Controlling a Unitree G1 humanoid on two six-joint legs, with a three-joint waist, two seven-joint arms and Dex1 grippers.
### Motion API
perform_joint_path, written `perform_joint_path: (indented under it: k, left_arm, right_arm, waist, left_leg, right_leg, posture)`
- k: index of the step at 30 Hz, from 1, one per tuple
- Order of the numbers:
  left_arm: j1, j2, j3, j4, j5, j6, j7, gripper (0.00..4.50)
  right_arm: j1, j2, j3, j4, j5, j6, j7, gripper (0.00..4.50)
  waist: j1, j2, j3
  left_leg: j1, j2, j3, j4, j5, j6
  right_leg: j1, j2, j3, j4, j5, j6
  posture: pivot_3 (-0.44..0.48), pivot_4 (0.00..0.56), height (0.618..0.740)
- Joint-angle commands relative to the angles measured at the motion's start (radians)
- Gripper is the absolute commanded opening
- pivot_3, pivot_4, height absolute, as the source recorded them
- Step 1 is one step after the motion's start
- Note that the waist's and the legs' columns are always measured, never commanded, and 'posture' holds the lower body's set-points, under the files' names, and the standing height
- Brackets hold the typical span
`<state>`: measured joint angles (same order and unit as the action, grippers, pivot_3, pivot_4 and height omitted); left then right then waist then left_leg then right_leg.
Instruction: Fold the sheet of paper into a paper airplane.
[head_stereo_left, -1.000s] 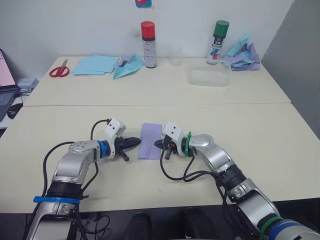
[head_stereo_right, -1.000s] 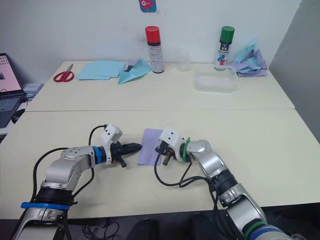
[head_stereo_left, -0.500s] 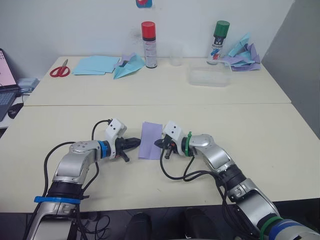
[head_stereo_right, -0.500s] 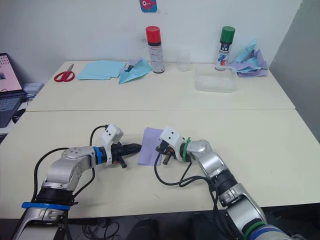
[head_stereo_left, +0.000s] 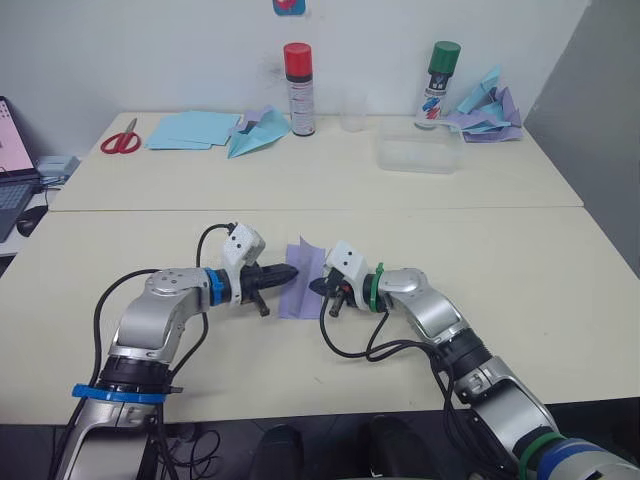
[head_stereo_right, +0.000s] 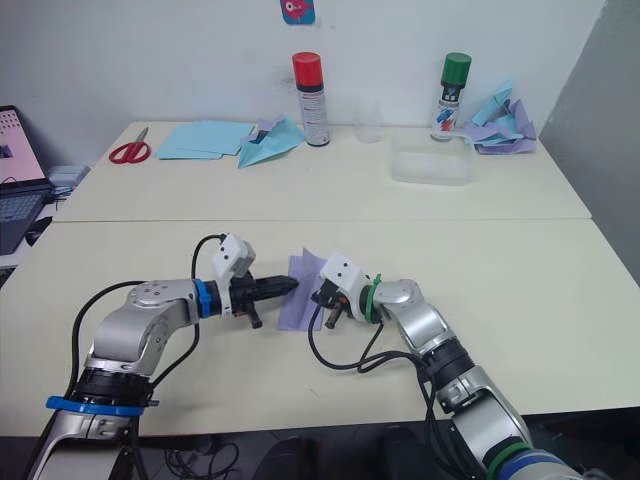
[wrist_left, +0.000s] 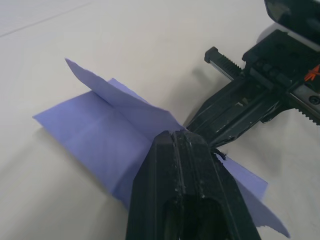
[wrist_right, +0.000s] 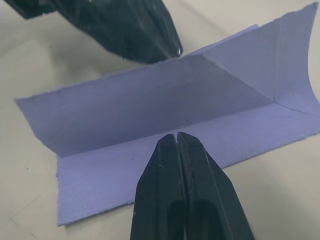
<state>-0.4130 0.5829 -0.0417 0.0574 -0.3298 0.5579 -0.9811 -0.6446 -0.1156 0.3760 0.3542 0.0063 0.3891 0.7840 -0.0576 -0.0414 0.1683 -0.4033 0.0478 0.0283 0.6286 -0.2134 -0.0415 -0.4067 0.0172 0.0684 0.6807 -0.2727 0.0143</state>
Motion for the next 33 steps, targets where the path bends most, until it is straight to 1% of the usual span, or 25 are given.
perform_joint_path:
  k: [1, 3, 5, 8, 10, 13, 15, 16, 19, 22, 29, 33]
  left_arm:
    - [-0.004, 0.001, -0.005, -0.006, 0.008, -0.029, 0.004, 0.0]
    - [-0.005, -0.006, -0.013, -0.003, 0.008, -0.033, 0.002, 0.0]
    - [-0.01, -0.012, -0.019, 0.005, 0.008, -0.038, 0.005, 0.0]
    - [-0.017, -0.019, -0.022, 0.013, 0.009, -0.045, 0.006, 0.0]
    - [-0.02, -0.022, -0.025, 0.019, 0.009, -0.05, 0.005, 0.0]
    - [-0.025, -0.024, -0.029, 0.025, 0.01, -0.058, 0.001, 0.0]
    - [-0.03, -0.027, -0.033, 0.029, 0.012, -0.062, -0.001, 0.0]
    - [-0.033, -0.029, -0.035, 0.031, 0.013, -0.064, -0.002, 0.0]
    - [-0.038, -0.036, -0.039, 0.035, 0.017, -0.069, -0.002, 0.0]
    - [-0.044, -0.044, -0.043, 0.033, 0.017, -0.07, -0.003, 0.0]
    - [-0.048, -0.049, -0.055, 0.027, 0.015, -0.073, -0.004, 0.0]
    - [-0.05, -0.05, -0.061, 0.024, 0.012, -0.073, -0.005, 0.0]
  right_arm:
    - [0.001, -0.011, -0.026, -0.016, 0.011, 0.058, -0.009, 0.2]
    - [-0.006, -0.025, -0.038, -0.046, 0.033, 0.105, 0.011, 0.6]
    - [-0.016, -0.034, -0.064, -0.08, 0.059, 0.165, 0.012, 1.23]
    - [-0.027, -0.042, -0.1, -0.141, 0.104, 0.261, 0.008, 2.38]
    - [-0.037, -0.031, -0.144, -0.182, 0.155, 0.363, -0.001, 3.07]
    - [-0.06, 0.019, -0.251, -0.236, 0.271, 0.572, -0.04, 3.07]
    - [-0.069, 0.043, -0.304, -0.254, 0.325, 0.677, -0.067, 3.07]
    - [-0.073, 0.054, -0.33, -0.256, 0.347, 0.723, -0.085, 3.07]
    - [-0.086, 0.094, -0.413, -0.251, 0.4, 0.828, -0.152, 3.07]
    - [-0.116, 0.159, -0.536, -0.235, 0.457, 0.939, -0.235, 3.07]
    - [-0.164, 0.229, -0.682, -0.21, 0.509, 1.055, -0.366, 3.07]
    - [-0.162, 0.227, -0.67, -0.21, 0.521, 1.071, -0.386, 3.07]
  waist:
    - [0.0, 0.0, 0.0]
    - [0.001, 0.0, 0.0]
    - [0.002, 0.0, 0.0]
    - [0.003, 0.0, 0.001]
    - [0.003, 0.0, 0.001]
    - [0.004, 0.0, 0.001]
    - [0.003, 0.0, 0.001]
    - [0.003, 0.0, 0.001]
    - [0.003, 0.0, 0.001]
    - [0.003, 0.0, 0.001]
    - [0.003, 0.0, 0.001]
    - [0.001, 0.0, 0.001]
  left_leg:
    - [0.0, 0.0, 0.0, 0.0, 0.0, 0.0]
    - [0.0, 0.0, 0.0, 0.0, 0.0, 0.0]
    - [-0.001, 0.0, -0.001, 0.0, 0.0, 0.0]
    - [-0.003, 0.0, -0.001, 0.0, 0.0, 0.0]
    - [-0.004, 0.0, -0.001, 0.0, 0.0, 0.0]
    - [-0.008, 0.0, -0.002, 0.0, 0.0, 0.0]
    - [-0.012, 0.001, -0.002, 0.0, 0.0, 0.0]
    - [-0.014, 0.0, -0.003, 0.0, 0.0, 0.0]
    - [-0.015, 0.0, -0.002, 0.0, 0.0, 0.0]
    - [-0.018, 0.0, -0.002, 0.0, 0.0, 0.0]
    - [-0.019, 0.0, -0.002, 0.0, 0.0, 0.0]
    - [-0.019, 0.0, -0.002, 0.0, 0.0, 0.0]
  right_leg:
    - [0.0, 0.0, 0.0, 0.0, 0.0, 0.0]
    - [0.0, 0.0, 0.0, 0.0, 0.0, 0.0]
    - [0.0, 0.0, 0.0, 0.0, 0.0, 0.0]
    - [-0.001, 0.0, 0.0, -0.001, -0.001, 0.001]
    - [-0.003, -0.001, 0.0, -0.001, -0.001, 0.001]
    - [-0.006, -0.001, -0.001, 0.0, -0.001, 0.001]
    - [-0.01, 0.0, -0.002, 0.001, 0.0, 0.001]
    - [-0.013, 0.0, -0.001, 0.001, 0.0, 0.0]
    - [-0.013, 0.0, -0.003, 0.001, 0.001, -0.002]
    - [-0.015, 0.0, -0.004, 0.001, 0.001, -0.002]
    - [-0.015, -0.001, -0.004, 0.0, 0.002, -0.003]
    - [-0.015, 0.0, -0.004, 0.0, 0.001, -0.002]
  posture:
    - [0.0, 0.15, 0.74]
    - [0.0, 0.15, 0.74]
    - [0.0, 0.15, 0.74]
    - [0.0, 0.15, 0.74]
    - [0.0, 0.15, 0.74]
    - [0.0, 0.15, 0.74]
    - [0.0, 0.15, 0.74]
    - [0.0, 0.15, 0.74]
    - [0.0, 0.15, 0.74]
    - [0.0, 0.15, 0.74]
    - [0.0, 0.15, 0.74]
    - [0.0, 0.15, 0.74]
